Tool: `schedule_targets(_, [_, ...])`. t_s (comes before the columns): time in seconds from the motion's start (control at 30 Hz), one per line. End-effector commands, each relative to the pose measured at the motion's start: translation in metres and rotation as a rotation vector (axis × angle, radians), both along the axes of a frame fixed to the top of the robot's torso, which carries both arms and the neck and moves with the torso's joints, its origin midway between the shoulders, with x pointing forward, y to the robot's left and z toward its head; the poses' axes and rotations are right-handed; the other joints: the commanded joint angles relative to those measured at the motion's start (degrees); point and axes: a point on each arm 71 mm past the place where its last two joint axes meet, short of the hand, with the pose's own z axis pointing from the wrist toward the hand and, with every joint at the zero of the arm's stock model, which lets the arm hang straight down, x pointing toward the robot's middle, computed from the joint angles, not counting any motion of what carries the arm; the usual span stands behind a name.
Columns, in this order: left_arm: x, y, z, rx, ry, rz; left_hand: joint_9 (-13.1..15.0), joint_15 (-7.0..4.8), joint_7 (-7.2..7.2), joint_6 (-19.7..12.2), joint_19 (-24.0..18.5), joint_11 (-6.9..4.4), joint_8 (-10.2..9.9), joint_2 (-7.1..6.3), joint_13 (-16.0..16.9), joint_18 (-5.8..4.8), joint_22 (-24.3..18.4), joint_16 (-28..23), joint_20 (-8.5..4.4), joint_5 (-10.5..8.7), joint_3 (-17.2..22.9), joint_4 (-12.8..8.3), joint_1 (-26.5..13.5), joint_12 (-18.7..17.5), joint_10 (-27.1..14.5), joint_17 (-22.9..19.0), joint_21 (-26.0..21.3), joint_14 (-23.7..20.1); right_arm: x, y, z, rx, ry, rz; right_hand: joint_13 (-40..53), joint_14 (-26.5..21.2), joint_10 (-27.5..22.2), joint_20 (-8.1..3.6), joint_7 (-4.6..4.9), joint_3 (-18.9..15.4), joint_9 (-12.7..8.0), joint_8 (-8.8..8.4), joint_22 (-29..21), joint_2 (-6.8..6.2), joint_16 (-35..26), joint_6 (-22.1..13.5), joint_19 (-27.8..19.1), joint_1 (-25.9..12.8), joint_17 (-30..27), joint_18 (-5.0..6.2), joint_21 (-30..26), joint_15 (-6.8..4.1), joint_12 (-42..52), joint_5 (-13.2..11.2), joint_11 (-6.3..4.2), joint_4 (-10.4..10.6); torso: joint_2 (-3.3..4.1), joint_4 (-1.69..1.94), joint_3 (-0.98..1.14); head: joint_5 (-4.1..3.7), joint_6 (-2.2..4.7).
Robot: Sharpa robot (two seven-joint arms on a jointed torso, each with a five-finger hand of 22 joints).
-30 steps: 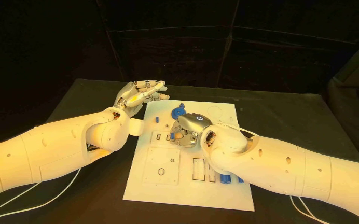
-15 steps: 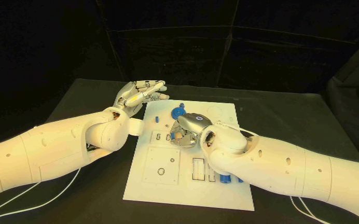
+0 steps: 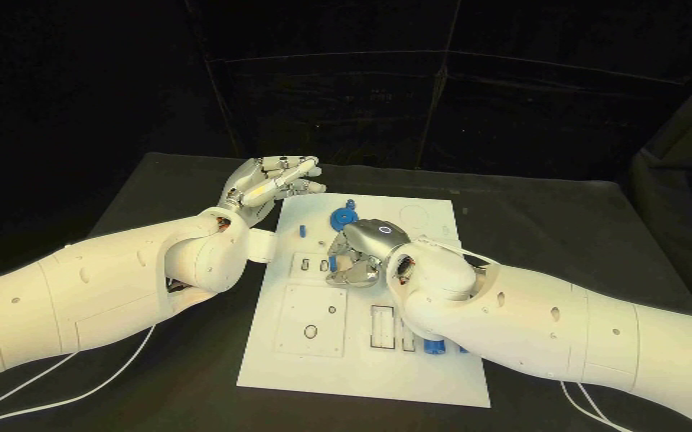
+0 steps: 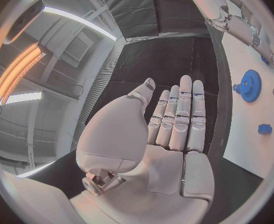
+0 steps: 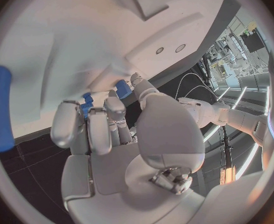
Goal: Assemble the parts on the task board
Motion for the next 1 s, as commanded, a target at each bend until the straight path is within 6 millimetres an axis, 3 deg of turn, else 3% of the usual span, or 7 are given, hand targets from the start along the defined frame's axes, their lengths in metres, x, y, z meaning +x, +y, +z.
schedule_targets(0.03, [0.0, -0.002, 0.001, -0.01, -0.002, -0.016, -0.03, 0.05, -0.03, 0.54, 0.38, 0.05, -0.22, 0.3, -0.05, 0.86, -0.11, -0.25, 0.17, -0.03, 0.12, -0.34, -0.23, -0.21, 0.45, 0.14, -0.24, 0.02, 0.001, -0.001, 0.005, 0.056, -0.048, -0.014, -0.16, 2.63, -0.29, 0.5, 0.19, -1.75, 0.02, 0.06, -0.13, 0.16, -0.29, -0.7, 0.01, -0.11, -0.11, -0.24, -0.43, 0.38, -0.26, -0.05, 0.43, 0.78, 0.05, -0.03, 0.03, -0.11, 0.0])
schedule_targets(0.33, [0.001, 0.0, 0.0, 0.001, 0.01, -0.015, -0.01, -0.76, -0.69, 1.42, 2.3, -0.56, -0.33, 0.32, -0.08, 0.96, -0.03, 0.35, -0.5, 0.0, 0.52, -0.97, -0.75, -0.67, 1.54, 1.09, 0.34, 2.47, -0.009, -0.009, 0.017, 0.217, -0.133, 0.068, -0.52, 2.68, -0.49, 0.65, 0.28, -6.95, 0.13, 0.45, 0.0, 0.42, -0.32, -1.05, 0.19, 2.6, 0.09, -0.26, -0.45, 0.49, -0.18, 0.54, 0.53, 2.65, -0.07, -0.05, 0.11, -0.21, 0.11])
schedule_targets(0.6, [0.0, 0.003, -0.005, 0.122, 0.066, -0.055, 0.19, -4.18, -2.14, 3.91, 11.62, -2.93, 0.01, -0.47, 0.69, 0.92, 2.3, 8.68, -3.99, 0.04, -0.04, -0.55, -3.38, 0.71, 7.51, 6.58, 5.77, 14.88, -0.015, -0.054, 0.032, 0.355, -0.048, 0.21, -3.88, 1.59, -3.09, 0.67, 0.22, -7.62, 0.2, 0.75, -4.42, 2.16, -2.97, -0.84, -2.3, 6.22, -3.35, 0.55, -2.61, 0.48, -4.18, 2.32, 0.45, 1.65, -0.67, -0.11, 0.13, -0.04, 0.14])
schedule_targets(0.7, [0.001, 0.004, -0.007, 0.236, 0.127, -0.099, 0.39, -5.77, -3.09, 4.76, 16.62, -4.23, 0.3, -1.0, 2.11, 0.79, 4.33, 21.57, -5.88, 0.03, -1.32, 0.78, -5.97, 2.87, 11.48, 17.08, 9.82, 19.83, -0.006, -0.083, 0.041, 0.418, 0.07, 0.168, -9.35, 0.14, -6.32, 0.48, -0.09, -7.76, 0.28, 1.32, -10.12, 3.22, -6.99, 0.12, -5.36, 7.86, -8.07, 1.58, -5.74, 0.28, -10.77, 2.94, 0.23, 0.97, -1.2, -0.17, 0.28, 0.01, -0.16])
schedule_targets(0.83, [0.002, 0.004, -0.009, 0.472, 0.233, -0.211, 1.21, -7.62, -4.91, 5.64, 22.35, -6.2, 2.69, -1.14, 6.99, 0.37, 8.69, 54.77, -7.86, -0.1, -3.73, 2.38, -8.62, 9.62, 14.78, 49.6, 17.42, 20.7, 0.005, -0.123, 0.054, 0.498, 0.164, 0.077, -15.45, -1.13, -8.54, 0.3, -0.21, -8.53, 0.18, 1.46, -16.59, 4.11, -12.33, 0.57, -8.19, 8.58, -13.51, 2.56, -9.84, 0.1, -17.87, 3.15, 0.03, 0.68, -1.87, -0.16, 0.5, 0.03, -0.35])
schedule_targets(0.93, [0.004, 0.003, -0.008, 0.674, 0.276, -0.304, 1.72, -8.03, -5.17, 5.07, 22.86, -6.4, 4.23, -0.71, 10.94, 0.48, 11.2, 62.02, -8.71, 0.14, -6.32, 4.67, -11.28, 14.69, 14.44, 57.2, 21.19, 20.38, 0.012, -0.147, 0.061, 0.531, 0.181, 0.015, -15.81, -1.03, -8.44, 0.28, -0.21, -8.67, 0.17, 1.46, -16.88, 4.31, -12.62, 0.58, -8.14, 8.61, -13.63, 2.58, -10.12, 0.07, -18.21, 3.2, 0.01, 0.68, -2.44, -0.24, 0.75, 0.38, -0.75])
schedule_targets(1.0, [0.006, 0.003, -0.005, 0.807, 0.27, -0.341, 2.6, -8.38, -5.95, 5.25, 23.39, -7.04, 6.58, -0.01, 15.78, 0.15, 16.83, 67.46, -9.3, 0.02, -8.57, 6.32, -12.18, 20.95, 13.82, 63.47, 26.86, 20.86, 0.016, -0.162, 0.065, 0.546, 0.184, -0.024, -15.87, -0.92, -8.26, 0.26, -0.22, -8.82, 0.17, 1.46, -16.96, 4.4, -12.71, 0.59, -8.03, 8.57, -13.58, 2.58, -10.25, 0.06, -18.22, 3.23, 0.0, 0.71, -2.69, -0.24, 0.93, 0.5, -1.01])
